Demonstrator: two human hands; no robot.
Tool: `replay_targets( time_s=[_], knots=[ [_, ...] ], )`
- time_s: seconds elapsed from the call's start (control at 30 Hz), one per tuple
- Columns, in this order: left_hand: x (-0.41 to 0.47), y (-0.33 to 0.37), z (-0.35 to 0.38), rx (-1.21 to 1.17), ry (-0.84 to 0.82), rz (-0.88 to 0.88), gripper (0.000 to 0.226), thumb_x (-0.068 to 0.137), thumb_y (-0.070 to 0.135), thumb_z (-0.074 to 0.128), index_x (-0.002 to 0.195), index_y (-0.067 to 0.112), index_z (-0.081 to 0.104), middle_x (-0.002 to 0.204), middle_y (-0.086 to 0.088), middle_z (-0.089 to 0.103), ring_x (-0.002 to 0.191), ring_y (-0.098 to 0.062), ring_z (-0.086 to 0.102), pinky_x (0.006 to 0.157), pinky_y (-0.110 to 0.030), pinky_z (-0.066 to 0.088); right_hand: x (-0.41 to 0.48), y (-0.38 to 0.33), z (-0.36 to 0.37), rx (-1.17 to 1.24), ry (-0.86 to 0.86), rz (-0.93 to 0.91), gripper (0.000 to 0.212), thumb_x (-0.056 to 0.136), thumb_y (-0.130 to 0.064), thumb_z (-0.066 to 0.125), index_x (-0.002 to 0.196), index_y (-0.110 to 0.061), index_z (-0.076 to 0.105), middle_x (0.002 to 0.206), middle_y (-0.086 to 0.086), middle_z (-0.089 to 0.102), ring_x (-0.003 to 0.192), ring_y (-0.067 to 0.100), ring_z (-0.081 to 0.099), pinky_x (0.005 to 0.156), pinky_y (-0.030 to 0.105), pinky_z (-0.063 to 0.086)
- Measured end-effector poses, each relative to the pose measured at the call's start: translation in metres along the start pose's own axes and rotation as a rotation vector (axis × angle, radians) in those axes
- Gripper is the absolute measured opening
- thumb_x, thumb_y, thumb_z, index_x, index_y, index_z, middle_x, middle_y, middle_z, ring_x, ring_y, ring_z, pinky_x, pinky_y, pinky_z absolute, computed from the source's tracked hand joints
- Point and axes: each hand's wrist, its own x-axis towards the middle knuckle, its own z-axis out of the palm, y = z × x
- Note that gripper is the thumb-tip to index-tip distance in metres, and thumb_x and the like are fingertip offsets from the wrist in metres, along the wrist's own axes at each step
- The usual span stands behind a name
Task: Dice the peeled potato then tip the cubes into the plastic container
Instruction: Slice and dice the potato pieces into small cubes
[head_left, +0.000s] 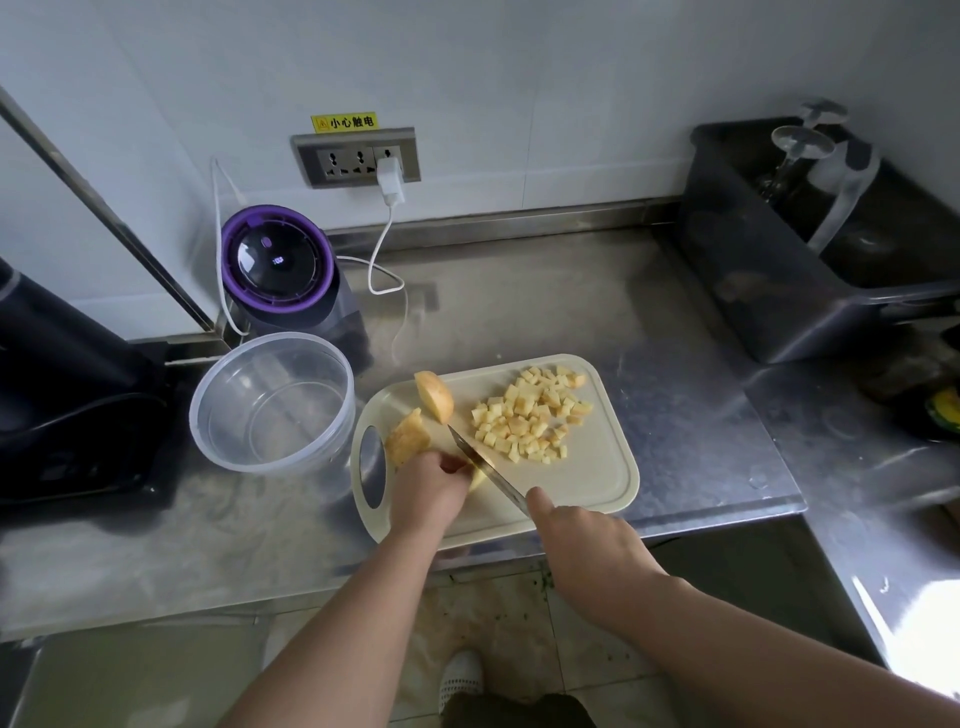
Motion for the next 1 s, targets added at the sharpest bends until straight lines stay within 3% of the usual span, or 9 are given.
replay_targets(
  time_s=[0.13, 0.3, 0.47, 0.57, 0.63, 0.7, 0.8, 0.87, 1.0],
  knots=[
    [0.003, -0.002, -0.001, 0.004, 0.001, -0.010, 0.015, 0.088, 0.029, 0.063, 0.094, 0.017, 0.071, 0.091, 0.001, 0.070, 0.089, -0.019, 0.062, 0.081, -0.033, 0.051, 0.006, -0.001, 0.003, 0.019, -0.046, 0.002, 0.051, 0.095, 0.000, 0.048, 0.138, -0.016, 0.026, 0.087, 0.003, 0.056, 0.076, 0.016, 0.062, 0.062, 0.026, 0.048],
    [0.003, -0.002, 0.000, 0.016, 0.013, -0.014, 0.017, 0.089, 0.029, 0.062, 0.098, 0.018, 0.071, 0.093, 0.001, 0.070, 0.087, -0.017, 0.062, 0.081, -0.034, 0.052, 0.008, -0.004, 0.010, 0.005, -0.047, 0.038, 0.049, 0.095, 0.001, 0.046, 0.137, -0.016, 0.027, 0.087, 0.001, 0.053, 0.074, 0.015, 0.059, 0.062, 0.026, 0.048],
    [0.001, -0.002, -0.002, -0.019, -0.007, -0.001, 0.011, 0.089, 0.030, 0.063, 0.087, 0.022, 0.070, 0.087, 0.002, 0.070, 0.085, -0.018, 0.063, 0.084, -0.037, 0.053, 0.005, 0.001, 0.006, 0.077, -0.036, 0.064, 0.043, 0.097, -0.004, 0.050, 0.132, -0.021, 0.031, 0.092, 0.001, 0.060, 0.075, 0.012, 0.061, 0.066, 0.024, 0.054],
    [0.000, -0.003, -0.004, 0.004, -0.019, 0.005, 0.018, 0.090, 0.033, 0.062, 0.084, 0.019, 0.072, 0.083, 0.001, 0.070, 0.082, -0.018, 0.062, 0.075, -0.031, 0.048, 0.000, 0.004, 0.005, 0.076, 0.012, 0.058, 0.042, 0.096, -0.001, 0.046, 0.130, -0.020, 0.031, 0.089, 0.001, 0.059, 0.069, 0.013, 0.058, 0.058, 0.022, 0.048],
    [-0.003, -0.004, -0.005, 0.015, -0.009, 0.016, 0.022, 0.091, 0.031, 0.060, 0.080, 0.016, 0.072, 0.080, -0.002, 0.070, 0.079, -0.020, 0.062, 0.070, -0.030, 0.046, -0.003, 0.004, 0.004, 0.053, 0.021, 0.063, 0.042, 0.095, 0.001, 0.044, 0.129, -0.019, 0.031, 0.092, 0.003, 0.062, 0.072, 0.016, 0.062, 0.063, 0.027, 0.052],
    [-0.008, -0.005, -0.005, -0.005, 0.012, 0.055, 0.018, 0.091, 0.028, 0.061, 0.084, 0.016, 0.072, 0.082, 0.000, 0.071, 0.082, -0.019, 0.064, 0.073, -0.030, 0.047, -0.005, 0.004, 0.004, 0.039, 0.024, 0.062, 0.043, 0.095, 0.001, 0.045, 0.130, -0.019, 0.030, 0.093, 0.003, 0.062, 0.075, 0.018, 0.065, 0.069, 0.031, 0.057],
    [-0.014, -0.005, -0.002, 0.001, 0.069, 0.102, 0.014, 0.089, 0.025, 0.066, 0.095, 0.014, 0.073, 0.085, 0.006, 0.067, 0.084, -0.013, 0.060, 0.075, -0.025, 0.042, -0.007, 0.001, 0.004, 0.025, 0.029, 0.048, 0.045, 0.094, 0.003, 0.045, 0.130, -0.018, 0.030, 0.083, 0.000, 0.055, 0.071, 0.017, 0.060, 0.062, 0.028, 0.051],
    [-0.014, -0.005, 0.001, 0.022, 0.105, 0.106, 0.010, 0.086, 0.025, 0.069, 0.092, 0.017, 0.072, 0.084, 0.009, 0.065, 0.086, -0.012, 0.060, 0.076, -0.024, 0.041, -0.008, -0.002, 0.004, 0.022, 0.021, 0.043, 0.046, 0.093, 0.004, 0.045, 0.130, -0.018, 0.030, 0.080, 0.000, 0.050, 0.069, 0.017, 0.056, 0.060, 0.028, 0.046],
    [-0.012, -0.010, 0.006, 0.129, 0.155, 0.119, 0.009, 0.085, 0.028, 0.069, 0.086, 0.019, 0.071, 0.085, 0.007, 0.068, 0.085, -0.013, 0.062, 0.073, -0.025, 0.043, -0.009, -0.008, 0.006, 0.023, 0.004, 0.041, 0.045, 0.093, 0.004, 0.045, 0.129, -0.018, 0.030, 0.085, 0.002, 0.056, 0.076, 0.020, 0.063, 0.067, 0.033, 0.053]
  ],
)
